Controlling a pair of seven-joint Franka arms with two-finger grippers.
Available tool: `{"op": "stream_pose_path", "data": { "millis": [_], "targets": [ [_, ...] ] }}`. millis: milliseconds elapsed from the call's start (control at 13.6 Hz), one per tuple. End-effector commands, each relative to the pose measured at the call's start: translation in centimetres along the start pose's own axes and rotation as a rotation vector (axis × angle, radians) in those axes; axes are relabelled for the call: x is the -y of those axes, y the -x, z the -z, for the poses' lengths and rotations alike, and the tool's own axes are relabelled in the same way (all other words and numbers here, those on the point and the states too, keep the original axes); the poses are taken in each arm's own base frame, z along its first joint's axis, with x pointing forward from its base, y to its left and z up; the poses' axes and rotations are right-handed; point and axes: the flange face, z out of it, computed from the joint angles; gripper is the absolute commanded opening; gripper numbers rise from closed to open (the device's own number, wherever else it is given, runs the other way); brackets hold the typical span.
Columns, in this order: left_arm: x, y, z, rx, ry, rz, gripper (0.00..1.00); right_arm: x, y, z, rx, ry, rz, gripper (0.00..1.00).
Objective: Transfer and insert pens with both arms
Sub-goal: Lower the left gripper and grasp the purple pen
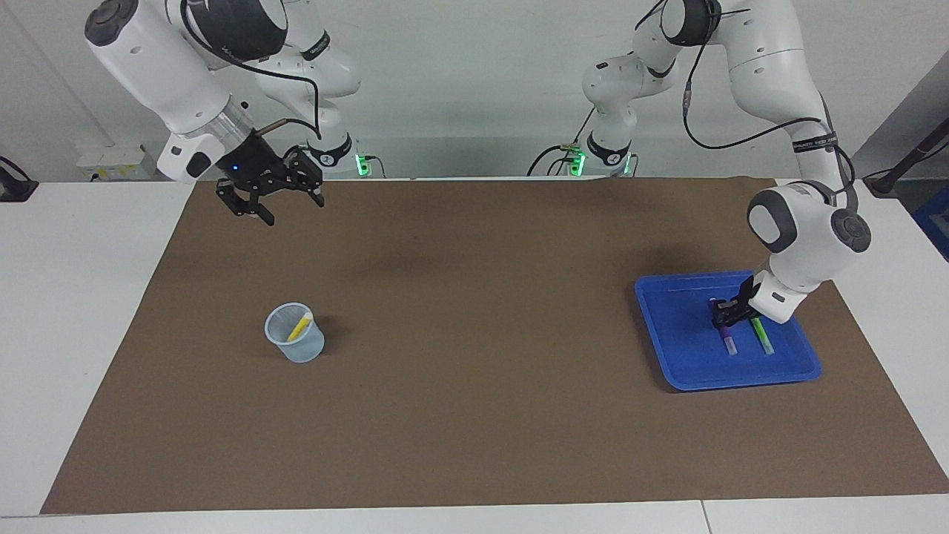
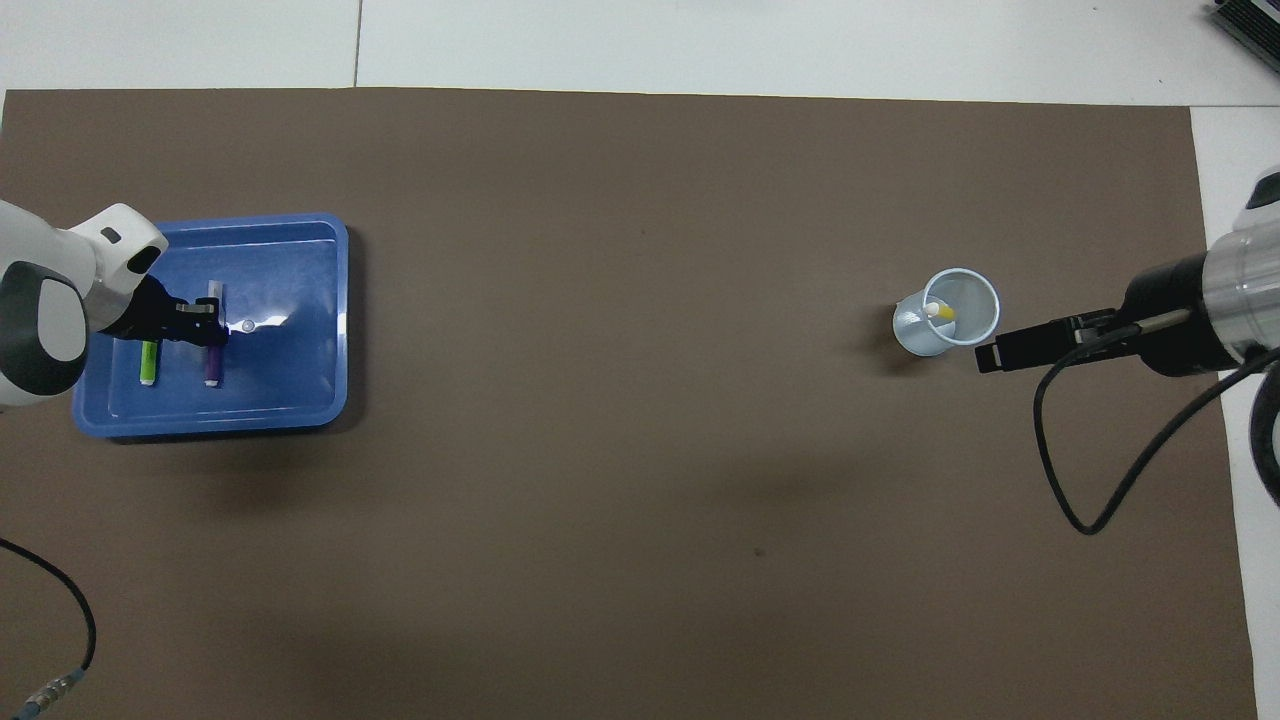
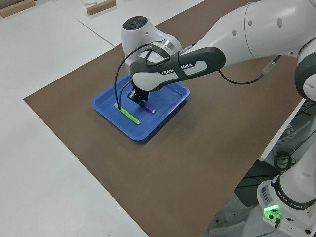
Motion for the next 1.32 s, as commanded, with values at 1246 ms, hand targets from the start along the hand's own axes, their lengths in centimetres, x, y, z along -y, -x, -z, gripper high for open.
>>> {"op": "stream_pose_path", "data": {
  "millis": [1246],
  "targets": [
    [-2.9, 0.5, 7.8, 0.087, 0.124, 0.034, 0.0, -1.2, 0.9, 0.5, -0.019, -0.021, -0.004, 1.0]
  ]
}}
